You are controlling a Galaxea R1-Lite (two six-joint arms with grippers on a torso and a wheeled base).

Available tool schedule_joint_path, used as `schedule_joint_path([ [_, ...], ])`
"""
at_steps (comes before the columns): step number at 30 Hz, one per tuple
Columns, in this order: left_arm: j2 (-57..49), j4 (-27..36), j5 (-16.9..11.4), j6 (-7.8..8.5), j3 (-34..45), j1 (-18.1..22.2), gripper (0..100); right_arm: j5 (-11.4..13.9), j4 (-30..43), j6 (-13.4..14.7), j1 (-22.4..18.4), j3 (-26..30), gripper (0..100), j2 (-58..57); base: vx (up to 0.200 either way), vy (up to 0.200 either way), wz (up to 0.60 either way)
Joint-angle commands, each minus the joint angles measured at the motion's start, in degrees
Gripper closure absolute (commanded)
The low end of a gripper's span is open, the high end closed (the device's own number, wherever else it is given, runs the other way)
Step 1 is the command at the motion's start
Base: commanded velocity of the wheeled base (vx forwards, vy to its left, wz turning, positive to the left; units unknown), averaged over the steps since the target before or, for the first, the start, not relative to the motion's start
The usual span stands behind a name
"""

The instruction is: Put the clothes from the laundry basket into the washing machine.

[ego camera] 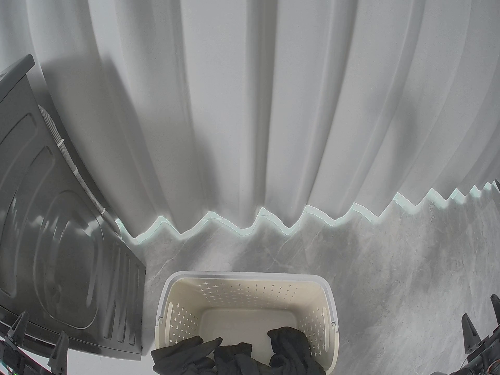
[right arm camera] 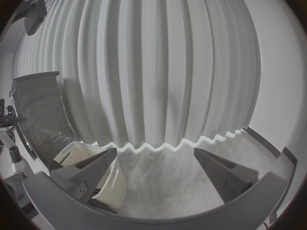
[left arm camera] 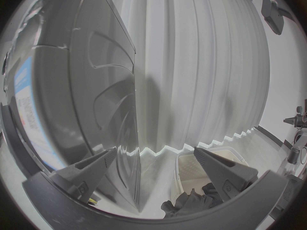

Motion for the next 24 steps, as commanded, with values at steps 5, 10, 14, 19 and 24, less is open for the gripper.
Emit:
schedule_joint_path([
  [5, -1.0, 0.0, 0.0, -0.01, 0.9, 0.0, 0, 0.0, 0.0, 0.0, 0.0, 0.9, 0, -0.9, 0.000, 0.000, 0.00],
  [10, -1.0, 0.0, 0.1, -0.10, 0.9, 0.0, 0, 0.0, 0.0, 0.0, 0.0, 0.9, 0, -0.9, 0.120, 0.000, 0.00],
  [14, -1.0, 0.0, 0.1, -0.01, 0.9, 0.0, 0, 0.0, 0.0, 0.0, 0.0, 0.9, 0, -0.9, 0.000, 0.000, 0.00],
  [19, -1.0, 0.0, 0.1, -0.01, 0.9, 0.0, 0, 0.0, 0.0, 0.0, 0.0, 0.9, 0, -0.9, 0.000, 0.000, 0.00],
  [24, -1.0, 0.0, 0.1, -0.01, 0.9, 0.0, 0, 0.0, 0.0, 0.0, 0.0, 0.9, 0, -0.9, 0.000, 0.000, 0.00],
])
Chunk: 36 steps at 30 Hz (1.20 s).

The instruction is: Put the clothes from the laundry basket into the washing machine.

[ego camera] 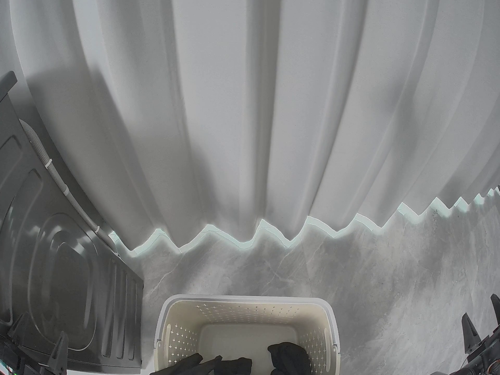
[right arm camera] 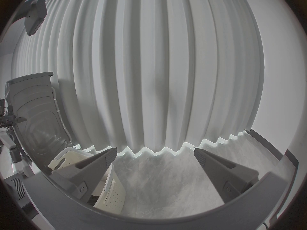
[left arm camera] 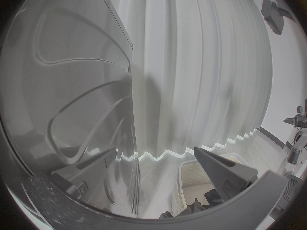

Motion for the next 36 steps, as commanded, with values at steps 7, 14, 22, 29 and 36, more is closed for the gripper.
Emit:
schedule_joint_path([
  [7, -1.0, 0.0, 0.0, -0.04, 0.9, 0.0, 0, 0.0, 0.0, 0.0, 0.0, 0.9, 0, -0.9, 0.000, 0.000, 0.00],
  [14, -1.0, 0.0, 0.0, -0.04, 0.9, 0.0, 0, 0.0, 0.0, 0.0, 0.0, 0.9, 0, -0.9, 0.000, 0.000, 0.00],
  [22, -1.0, 0.0, 0.0, -0.04, 0.9, 0.0, 0, 0.0, 0.0, 0.0, 0.0, 0.9, 0, -0.9, 0.000, 0.000, 0.00],
  [29, -1.0, 0.0, 0.0, -0.04, 0.9, 0.0, 0, 0.0, 0.0, 0.0, 0.0, 0.9, 0, -0.9, 0.000, 0.000, 0.00],
  [36, -1.0, 0.0, -0.1, -0.04, 0.9, 0.0, 0, 0.0, 0.0, 0.0, 0.0, 0.9, 0, -0.9, 0.000, 0.000, 0.00],
])
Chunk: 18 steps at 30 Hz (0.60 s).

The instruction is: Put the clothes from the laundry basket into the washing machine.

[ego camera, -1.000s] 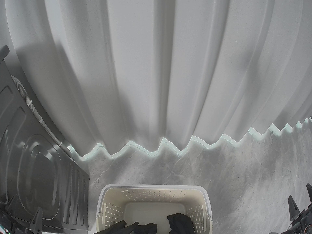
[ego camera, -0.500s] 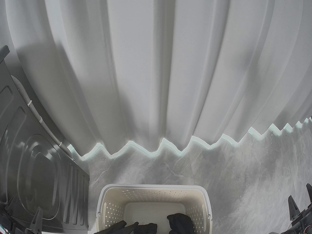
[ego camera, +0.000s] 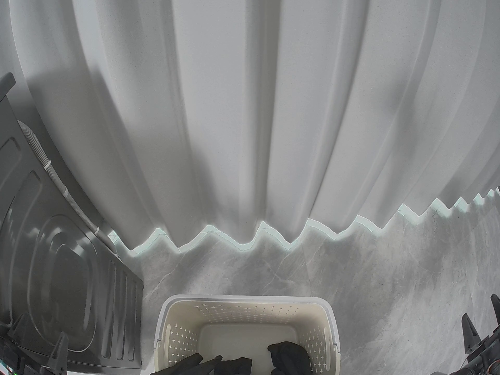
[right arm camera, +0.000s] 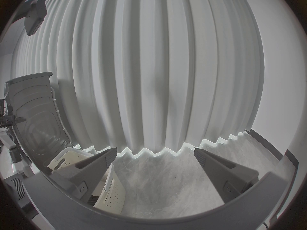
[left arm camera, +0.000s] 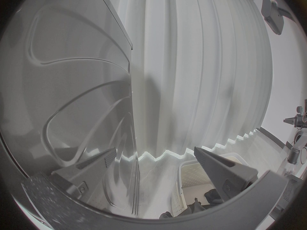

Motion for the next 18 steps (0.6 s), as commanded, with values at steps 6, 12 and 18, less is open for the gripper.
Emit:
schedule_joint_path([
  [6, -1.0, 0.0, 0.0, -0.01, 0.9, 0.0, 0, 0.0, 0.0, 0.0, 0.0, 0.9, 0, -0.9, -0.167, 0.000, 0.00],
  [12, -1.0, 0.0, 0.0, 0.08, 0.9, 0.0, 0, 0.0, 0.0, 0.0, 0.0, 0.9, 0, -0.9, -0.200, 0.000, 0.00],
  [18, -1.0, 0.0, 0.0, -0.01, 0.9, 0.0, 0, -0.3, 0.0, 0.2, 0.0, 0.9, 0, -0.9, -0.200, 0.000, 0.00],
])
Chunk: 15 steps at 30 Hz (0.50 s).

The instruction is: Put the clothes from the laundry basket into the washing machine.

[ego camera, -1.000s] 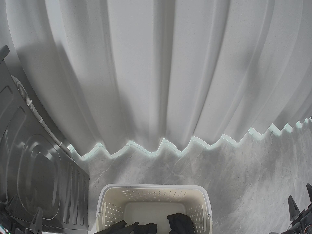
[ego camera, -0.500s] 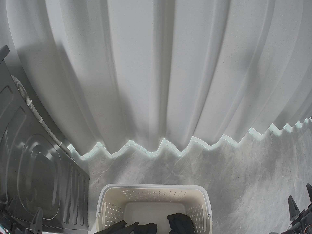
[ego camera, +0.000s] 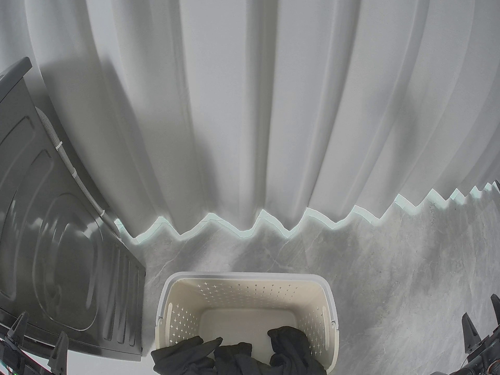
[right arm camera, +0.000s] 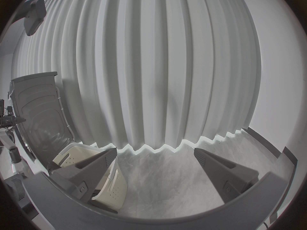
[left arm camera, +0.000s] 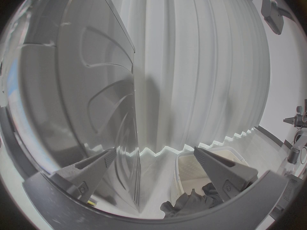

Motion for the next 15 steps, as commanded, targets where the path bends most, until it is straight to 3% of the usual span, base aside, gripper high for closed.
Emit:
schedule_joint_path([
  [1, -1.0, 0.0, 0.0, -0.06, 0.9, 0.0, 0, 0.0, 0.0, 0.0, 0.0, 0.9, 0, -0.9, -0.200, 0.000, 0.00],
  [15, -1.0, 0.0, 0.0, 0.03, 0.9, 0.0, 0, 0.0, 0.0, 0.0, 0.0, 0.9, 0, -0.9, -0.200, 0.000, 0.00],
])
